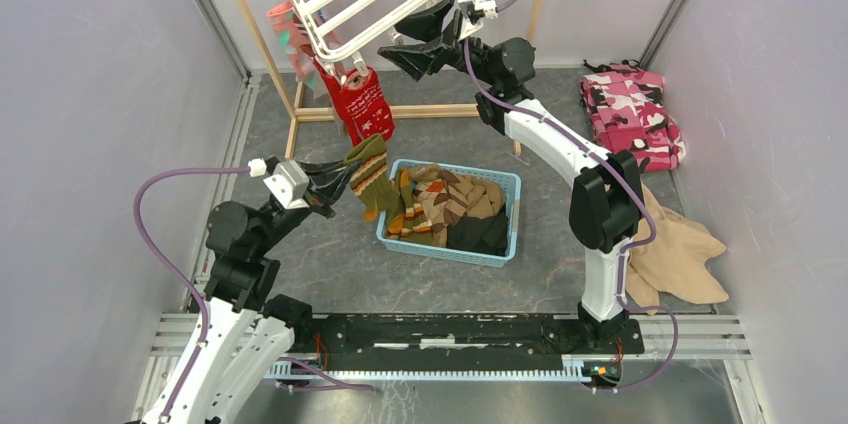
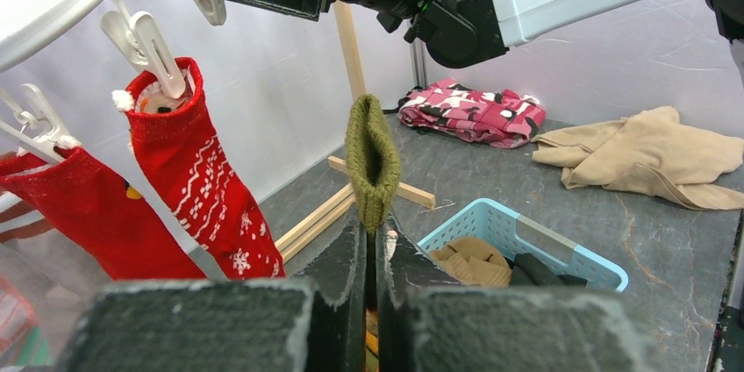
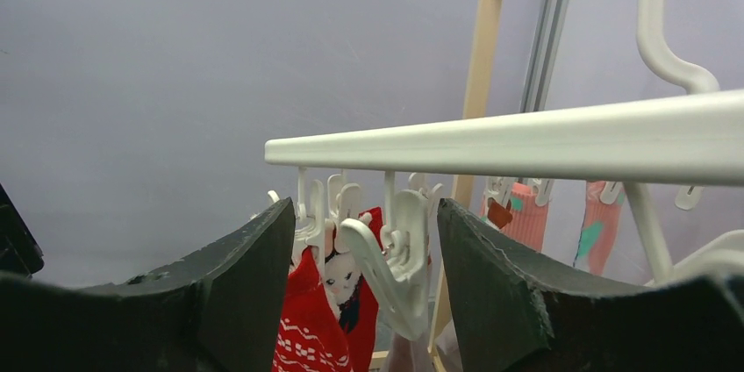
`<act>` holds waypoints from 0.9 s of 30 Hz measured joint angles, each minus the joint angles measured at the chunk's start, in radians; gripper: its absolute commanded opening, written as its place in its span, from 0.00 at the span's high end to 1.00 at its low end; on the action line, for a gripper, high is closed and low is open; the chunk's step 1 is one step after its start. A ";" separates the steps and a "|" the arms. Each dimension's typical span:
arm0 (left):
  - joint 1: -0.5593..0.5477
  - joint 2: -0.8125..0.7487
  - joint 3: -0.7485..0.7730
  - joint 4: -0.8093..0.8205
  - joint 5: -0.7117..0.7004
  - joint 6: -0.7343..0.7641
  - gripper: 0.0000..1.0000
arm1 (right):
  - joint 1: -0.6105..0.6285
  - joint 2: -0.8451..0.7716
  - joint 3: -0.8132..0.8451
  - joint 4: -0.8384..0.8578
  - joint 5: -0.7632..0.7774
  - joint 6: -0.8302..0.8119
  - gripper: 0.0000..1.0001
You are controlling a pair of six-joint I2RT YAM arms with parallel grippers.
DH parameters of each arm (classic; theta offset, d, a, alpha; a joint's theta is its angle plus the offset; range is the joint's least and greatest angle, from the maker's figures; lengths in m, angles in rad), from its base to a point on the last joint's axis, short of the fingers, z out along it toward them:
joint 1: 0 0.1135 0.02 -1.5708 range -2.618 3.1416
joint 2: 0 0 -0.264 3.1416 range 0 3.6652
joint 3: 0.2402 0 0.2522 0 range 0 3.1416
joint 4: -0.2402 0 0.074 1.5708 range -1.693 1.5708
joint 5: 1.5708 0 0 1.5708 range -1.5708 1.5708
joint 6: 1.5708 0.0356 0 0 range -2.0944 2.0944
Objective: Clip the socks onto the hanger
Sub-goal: Open the clamp at the hanger.
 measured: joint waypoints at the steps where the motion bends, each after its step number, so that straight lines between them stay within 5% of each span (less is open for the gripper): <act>1: 0.000 0.000 0.000 0.000 0.000 0.000 0.98 | 0.000 0.000 -0.001 0.000 0.000 0.000 0.34; 20: 0.000 0.000 0.000 0.000 0.000 0.000 0.98 | -0.006 0.000 -0.002 0.028 -0.005 0.039 0.37; 27: 0.000 0.000 0.000 0.000 0.000 0.000 0.98 | -0.006 0.000 -0.002 0.035 -0.004 0.048 0.28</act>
